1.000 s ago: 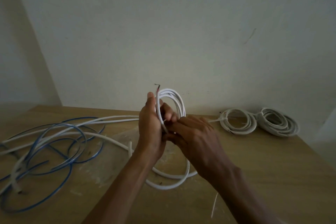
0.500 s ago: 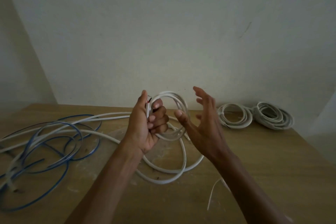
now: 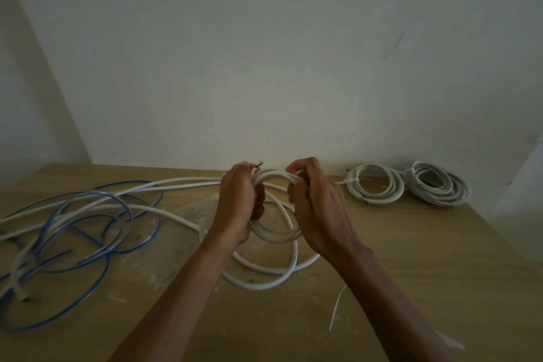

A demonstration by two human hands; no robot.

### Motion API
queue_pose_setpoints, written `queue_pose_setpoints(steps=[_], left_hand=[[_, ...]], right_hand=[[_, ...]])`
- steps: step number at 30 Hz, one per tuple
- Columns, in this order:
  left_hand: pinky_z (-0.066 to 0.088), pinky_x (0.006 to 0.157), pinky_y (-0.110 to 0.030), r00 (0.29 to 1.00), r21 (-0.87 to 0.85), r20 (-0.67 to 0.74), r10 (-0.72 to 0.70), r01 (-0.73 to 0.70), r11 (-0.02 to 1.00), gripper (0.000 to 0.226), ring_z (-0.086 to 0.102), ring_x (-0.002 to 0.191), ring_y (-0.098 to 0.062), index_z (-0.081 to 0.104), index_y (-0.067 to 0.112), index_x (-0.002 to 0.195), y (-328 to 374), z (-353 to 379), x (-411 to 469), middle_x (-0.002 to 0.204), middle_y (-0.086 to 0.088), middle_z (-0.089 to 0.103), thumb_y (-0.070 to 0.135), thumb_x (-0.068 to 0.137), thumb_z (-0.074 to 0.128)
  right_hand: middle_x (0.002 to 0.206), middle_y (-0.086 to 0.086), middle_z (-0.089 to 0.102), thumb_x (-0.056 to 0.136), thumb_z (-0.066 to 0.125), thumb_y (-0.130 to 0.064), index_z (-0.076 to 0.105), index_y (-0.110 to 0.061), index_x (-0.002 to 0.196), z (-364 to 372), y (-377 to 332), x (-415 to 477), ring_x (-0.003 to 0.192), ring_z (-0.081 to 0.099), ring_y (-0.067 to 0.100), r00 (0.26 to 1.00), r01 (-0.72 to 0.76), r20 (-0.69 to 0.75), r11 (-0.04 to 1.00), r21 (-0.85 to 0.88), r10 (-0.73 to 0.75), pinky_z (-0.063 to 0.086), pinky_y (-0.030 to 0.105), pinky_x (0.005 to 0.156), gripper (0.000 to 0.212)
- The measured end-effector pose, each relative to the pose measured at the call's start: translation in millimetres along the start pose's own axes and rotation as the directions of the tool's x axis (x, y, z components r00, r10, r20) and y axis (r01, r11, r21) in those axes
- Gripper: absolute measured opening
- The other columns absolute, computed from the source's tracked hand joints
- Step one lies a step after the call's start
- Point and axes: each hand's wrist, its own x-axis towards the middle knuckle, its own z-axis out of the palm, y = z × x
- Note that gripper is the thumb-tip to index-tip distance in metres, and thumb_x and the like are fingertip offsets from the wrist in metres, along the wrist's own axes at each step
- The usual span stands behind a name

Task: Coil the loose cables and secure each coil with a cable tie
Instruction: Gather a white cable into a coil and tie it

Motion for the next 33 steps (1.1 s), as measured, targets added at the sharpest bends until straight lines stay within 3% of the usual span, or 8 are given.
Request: queue_pose_setpoints(steps=[3, 9, 14, 17, 26, 28, 31, 33], left_hand=[[0.030, 0.038, -0.022, 0.979, 0.279, 0.072, 0.190, -0.202, 0.939, 0.023, 0.040, 0.039, -0.007, 0.058, 0.008, 0.096, -7, 2, -3, 0.055, 0.003, 0.049, 0.017, 0.103, 0.038], [0.028, 0.041, -0.024, 0.982, 0.224, 0.075, 0.174, -0.186, 0.957, 0.017, 0.042, 0.043, -0.008, 0.053, 0.008, 0.112, -12, 13, -14, 0.056, 0.002, 0.050, 0.011, 0.103, 0.039], [0.039, 0.043, -0.025, 0.971, 0.346, 0.219, 0.094, -0.168, 0.923, 0.057, 0.044, 0.045, -0.015, 0.061, 0.010, 0.074, -12, 14, -15, 0.053, -0.002, 0.048, 0.043, 0.110, 0.032], [0.021, 0.040, -0.023, 0.978, 0.192, 0.201, -0.050, 0.011, 0.981, 0.050, 0.023, 0.042, -0.014, 0.044, 0.018, 0.063, -14, 22, -17, 0.050, 0.004, 0.031, 0.035, 0.108, 0.033], [0.018, 0.042, -0.020, 0.993, 0.196, 0.118, -0.021, -0.002, 0.981, 0.043, 0.020, 0.037, -0.011, 0.040, 0.017, 0.061, -33, 7, -28, 0.047, 0.004, 0.028, 0.021, 0.103, 0.033], [0.019, 0.042, -0.019, 0.997, 0.200, 0.076, 0.002, -0.017, 0.980, 0.045, 0.021, 0.035, -0.011, 0.040, 0.017, 0.060, -40, -7, -31, 0.045, 0.005, 0.029, 0.022, 0.105, 0.033], [0.018, 0.041, -0.018, 0.999, 0.164, 0.032, 0.032, -0.037, 0.986, 0.047, 0.019, 0.036, -0.012, 0.037, 0.020, 0.057, -41, -27, -35, 0.044, 0.005, 0.028, 0.020, 0.104, 0.035], [0.016, 0.041, -0.016, 0.999, 0.099, -0.003, 0.043, -0.043, 0.994, 0.049, 0.017, 0.037, -0.011, 0.034, 0.023, 0.053, -37, -34, -34, 0.045, 0.005, 0.025, 0.017, 0.101, 0.034]], right_hand=[[0.110, -0.003, 0.063, 0.106, 0.044, -0.031, 0.047, -0.020, 0.137, -4, -8, 4, 0.081, 0.061, 0.002, 0.995, 0.054, 0.090, 0.998, -0.029, -0.051, 0.051, 0.018, 0.067, 0.033], [0.092, -0.001, 0.069, 0.098, 0.064, -0.020, 0.074, -0.013, 0.102, -1, -1, 3, 0.081, 0.062, 0.006, 0.998, -0.006, -0.068, 1.000, -0.007, 0.005, 0.049, 0.016, 0.069, 0.013], [0.090, -0.003, 0.071, 0.097, 0.067, -0.020, 0.074, -0.013, 0.099, -8, 3, 6, 0.082, 0.066, 0.006, 0.971, -0.155, -0.176, 0.987, 0.049, 0.162, 0.049, 0.015, 0.069, 0.010], [0.091, -0.003, 0.072, 0.098, 0.067, -0.022, 0.074, -0.013, 0.101, -11, 5, 7, 0.083, 0.067, 0.007, 0.964, -0.166, -0.204, 0.985, 0.042, 0.171, 0.053, 0.020, 0.070, 0.012], [0.101, -0.004, 0.073, 0.099, 0.062, -0.028, 0.072, -0.014, 0.112, 1, 11, -13, 0.093, 0.067, 0.006, 0.958, -0.276, -0.060, 0.958, 0.084, 0.281, 0.056, 0.036, 0.083, 0.021], [0.107, -0.001, 0.065, 0.100, 0.059, -0.031, 0.064, -0.016, 0.120, 8, 10, -27, 0.094, 0.062, 0.010, 0.964, -0.239, -0.120, 0.971, 0.009, 0.239, 0.054, 0.032, 0.080, 0.025], [0.079, -0.002, 0.058, 0.101, 0.058, -0.024, 0.061, -0.012, 0.089, 11, -9, -56, 0.067, 0.052, 0.013, 0.971, -0.020, -0.241, 0.999, -0.046, 0.008, 0.046, 0.034, 0.060, 0.017], [0.058, -0.005, 0.050, 0.099, 0.057, -0.031, 0.055, -0.015, 0.066, 15, -20, -80, 0.049, 0.043, 0.013, 0.985, 0.170, 0.014, 0.978, -0.124, -0.170, 0.038, 0.031, 0.048, 0.037]])
